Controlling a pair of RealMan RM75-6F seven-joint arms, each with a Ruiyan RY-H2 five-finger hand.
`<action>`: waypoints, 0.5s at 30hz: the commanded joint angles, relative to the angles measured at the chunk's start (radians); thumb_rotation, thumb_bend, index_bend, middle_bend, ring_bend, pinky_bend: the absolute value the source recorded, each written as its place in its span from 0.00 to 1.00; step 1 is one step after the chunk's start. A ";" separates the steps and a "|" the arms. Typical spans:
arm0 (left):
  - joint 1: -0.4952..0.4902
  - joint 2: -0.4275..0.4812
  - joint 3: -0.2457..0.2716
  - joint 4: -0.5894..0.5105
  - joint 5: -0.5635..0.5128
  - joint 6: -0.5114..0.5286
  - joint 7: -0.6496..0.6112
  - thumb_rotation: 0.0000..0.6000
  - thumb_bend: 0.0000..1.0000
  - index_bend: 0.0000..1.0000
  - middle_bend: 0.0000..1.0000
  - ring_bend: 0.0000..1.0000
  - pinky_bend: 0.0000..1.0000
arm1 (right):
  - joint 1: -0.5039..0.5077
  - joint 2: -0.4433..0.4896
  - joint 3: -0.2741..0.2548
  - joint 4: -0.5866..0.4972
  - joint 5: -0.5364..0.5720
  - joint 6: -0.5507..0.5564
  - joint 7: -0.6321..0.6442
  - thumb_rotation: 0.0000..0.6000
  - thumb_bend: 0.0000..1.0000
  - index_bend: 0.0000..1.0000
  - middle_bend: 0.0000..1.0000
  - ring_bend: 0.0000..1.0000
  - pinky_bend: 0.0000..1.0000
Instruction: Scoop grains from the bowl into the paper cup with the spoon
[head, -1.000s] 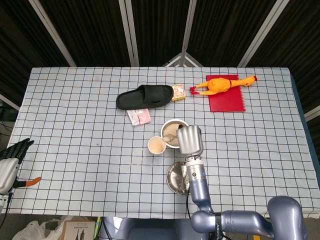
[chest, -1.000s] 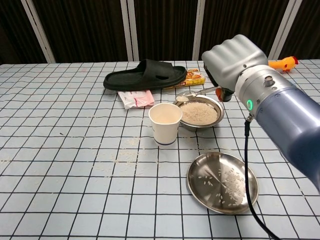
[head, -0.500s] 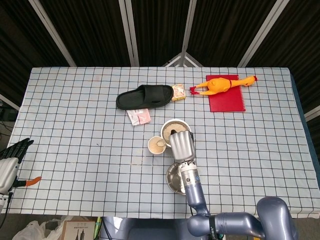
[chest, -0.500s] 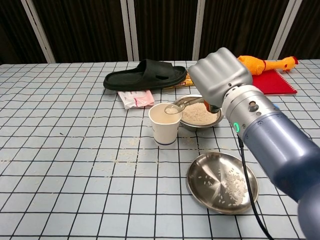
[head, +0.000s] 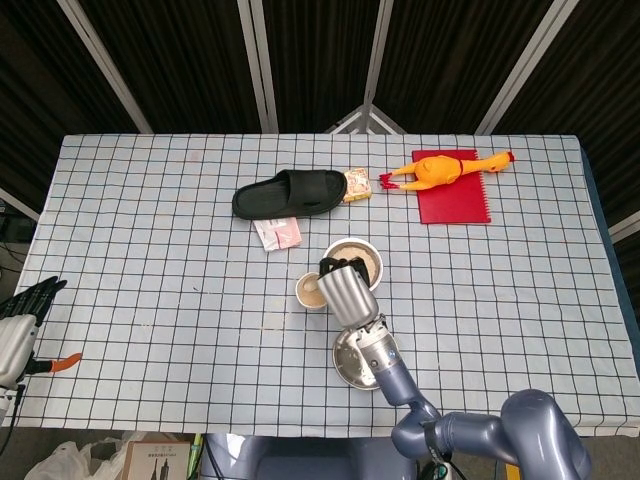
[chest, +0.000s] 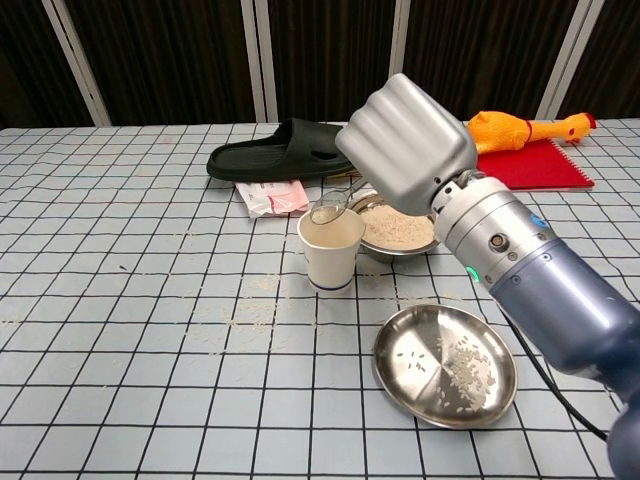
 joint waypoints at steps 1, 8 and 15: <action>0.000 0.000 0.000 -0.001 -0.002 -0.001 0.001 1.00 0.00 0.00 0.00 0.00 0.00 | -0.006 -0.007 -0.005 0.036 -0.025 -0.007 0.024 1.00 0.61 0.69 0.83 0.97 1.00; -0.001 0.000 -0.001 -0.003 -0.005 -0.002 0.003 1.00 0.00 0.00 0.00 0.00 0.00 | -0.020 0.000 -0.017 0.129 -0.093 -0.019 0.099 1.00 0.61 0.69 0.83 0.97 1.00; -0.004 0.001 -0.002 -0.005 -0.007 -0.008 0.003 1.00 0.00 0.00 0.00 0.00 0.00 | -0.038 0.004 -0.038 0.232 -0.178 -0.002 0.252 1.00 0.61 0.69 0.83 0.97 1.00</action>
